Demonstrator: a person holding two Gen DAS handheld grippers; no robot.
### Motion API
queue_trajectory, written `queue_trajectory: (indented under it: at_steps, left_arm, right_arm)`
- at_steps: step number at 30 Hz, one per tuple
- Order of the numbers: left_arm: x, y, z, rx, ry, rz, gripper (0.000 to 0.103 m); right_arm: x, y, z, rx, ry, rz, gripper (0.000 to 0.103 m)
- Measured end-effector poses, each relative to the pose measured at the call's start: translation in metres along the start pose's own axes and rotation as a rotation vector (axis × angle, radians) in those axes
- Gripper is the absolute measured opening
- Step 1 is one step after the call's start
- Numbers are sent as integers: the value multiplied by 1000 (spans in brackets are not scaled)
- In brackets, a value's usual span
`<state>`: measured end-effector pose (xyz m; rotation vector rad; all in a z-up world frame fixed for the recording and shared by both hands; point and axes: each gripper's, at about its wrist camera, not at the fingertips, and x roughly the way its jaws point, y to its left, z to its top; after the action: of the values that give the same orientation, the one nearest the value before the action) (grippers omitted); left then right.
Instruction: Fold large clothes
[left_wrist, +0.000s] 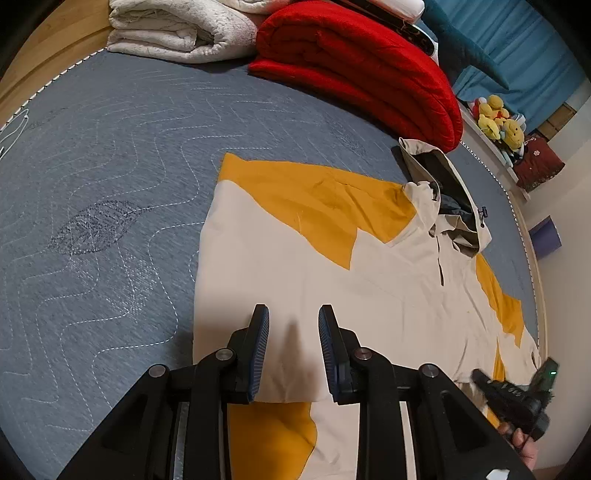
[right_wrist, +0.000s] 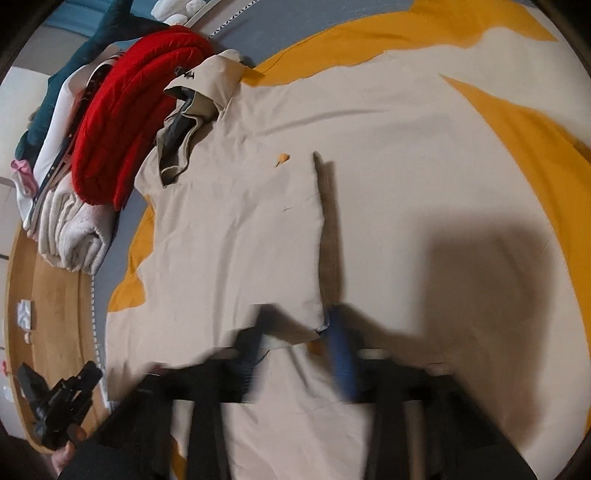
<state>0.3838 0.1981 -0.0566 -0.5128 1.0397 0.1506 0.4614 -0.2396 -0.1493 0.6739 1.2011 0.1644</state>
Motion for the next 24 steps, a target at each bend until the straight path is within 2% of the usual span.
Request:
queue_trajectory:
  at_steps: [3, 5, 6, 8, 10, 11, 13, 15, 18, 21, 24]
  left_arm:
    - [1, 0, -1, 2, 2, 4, 25]
    - [0, 0, -2, 3, 1, 2, 25]
    - [0, -1, -2, 3, -12, 6, 25]
    - [2, -2, -2, 12, -12, 10, 25]
    - [5, -2, -4, 14, -2, 12, 25]
    - [9, -3, -5, 15, 6, 11, 25]
    - [17, -4, -8, 16, 30, 5, 25]
    - [27, -6, -12, 15, 62, -7, 25]
    - [41, -11, -18, 29, 104, -19, 25]
    - [54, -13, -25, 46, 142, -24, 25]
    - [70, -7, -33, 17, 186, -9, 25]
  right_arm:
    - [-26, 16, 6, -38, -92, 22, 7]
    - [-60, 34, 11, -119, -220, 24, 6]
    - [-81, 41, 14, -164, -305, 7, 6]
    - [-112, 44, 20, -193, -410, -30, 6]
    - [-131, 31, 29, -152, -462, -71, 6]
    - [-136, 22, 33, -141, -483, -123, 6]
    - [-137, 6, 41, -118, -477, -217, 6]
    - [-134, -12, 48, -55, -450, -233, 6]
    - [-132, -24, 54, -32, -415, -259, 9]
    - [-130, -28, 56, -20, -426, -296, 13]
    - [-137, -31, 53, -34, -461, -321, 17]
